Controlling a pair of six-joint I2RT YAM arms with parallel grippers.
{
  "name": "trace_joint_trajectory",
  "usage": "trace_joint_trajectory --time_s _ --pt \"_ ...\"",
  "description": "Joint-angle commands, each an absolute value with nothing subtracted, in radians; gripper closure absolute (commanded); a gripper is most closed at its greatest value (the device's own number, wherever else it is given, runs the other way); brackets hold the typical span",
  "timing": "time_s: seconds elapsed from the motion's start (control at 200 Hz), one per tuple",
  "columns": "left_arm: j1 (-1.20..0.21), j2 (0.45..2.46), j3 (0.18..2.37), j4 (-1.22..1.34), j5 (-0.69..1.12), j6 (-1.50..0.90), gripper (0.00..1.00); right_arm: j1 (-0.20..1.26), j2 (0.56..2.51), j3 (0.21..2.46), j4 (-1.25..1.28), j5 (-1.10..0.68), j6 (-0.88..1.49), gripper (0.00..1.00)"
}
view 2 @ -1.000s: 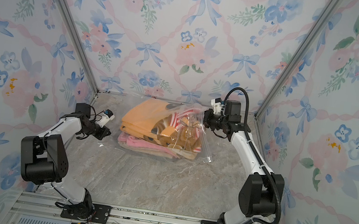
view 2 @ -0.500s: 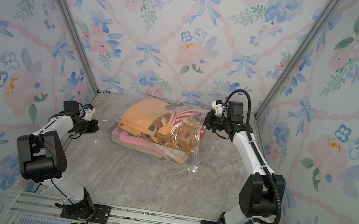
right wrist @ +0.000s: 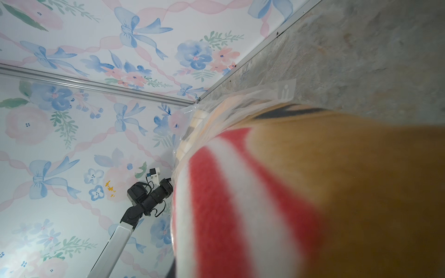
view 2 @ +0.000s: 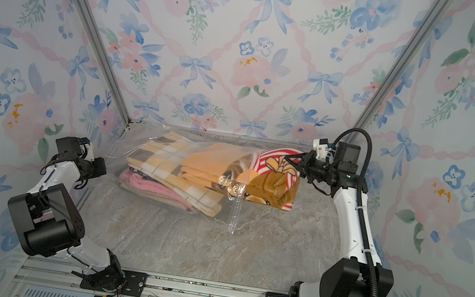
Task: Take the blanket out of the vacuum bag
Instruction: Take out the blanket from the vacuum bag.
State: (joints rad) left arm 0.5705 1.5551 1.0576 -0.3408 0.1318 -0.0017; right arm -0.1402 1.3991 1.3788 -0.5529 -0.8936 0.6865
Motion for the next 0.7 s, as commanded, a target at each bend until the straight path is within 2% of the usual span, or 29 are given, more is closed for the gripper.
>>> trace_joint_trajectory --time_s 0.0,0.17,0.32,0.425,0.465,0.5,0.515,0.54,0.69 --pt "0.6 1.499 1.039 -0.225 -0.012 -0.035 1.0 -0.244 1.313 1.371 -0.535 -0.876 0.653 1.0" --pt "0.609 1.471 1.033 -0.217 -0.047 -0.053 1.0 -0.398 1.252 1.338 -0.533 -0.914 0.692 1.0" --pt "0.609 1.446 1.026 -0.198 -0.048 -0.067 1.0 -0.434 1.23 1.342 -0.529 -0.923 0.73 1.0" --pt "0.608 1.406 1.029 -0.195 -0.026 -0.071 0.64 -0.447 1.194 1.327 -0.478 -0.904 0.806 1.0" --pt "0.603 1.392 1.035 -0.196 -0.023 -0.067 0.48 -0.451 1.183 1.323 -0.458 -0.902 0.837 1.0" --pt "0.6 1.379 1.042 -0.198 -0.023 -0.065 0.3 -0.454 1.174 1.325 -0.445 -0.9 0.864 1.0" --pt "0.599 1.373 1.043 -0.198 -0.022 -0.065 0.19 -0.455 1.171 1.327 -0.436 -0.898 0.874 1.0" --pt "0.594 1.365 1.046 -0.198 -0.022 -0.065 0.04 -0.455 1.166 1.33 -0.423 -0.892 0.893 1.0" --pt "0.53 1.327 1.069 -0.202 -0.044 -0.039 0.02 -0.457 1.175 1.407 -0.376 -0.882 0.983 1.0"
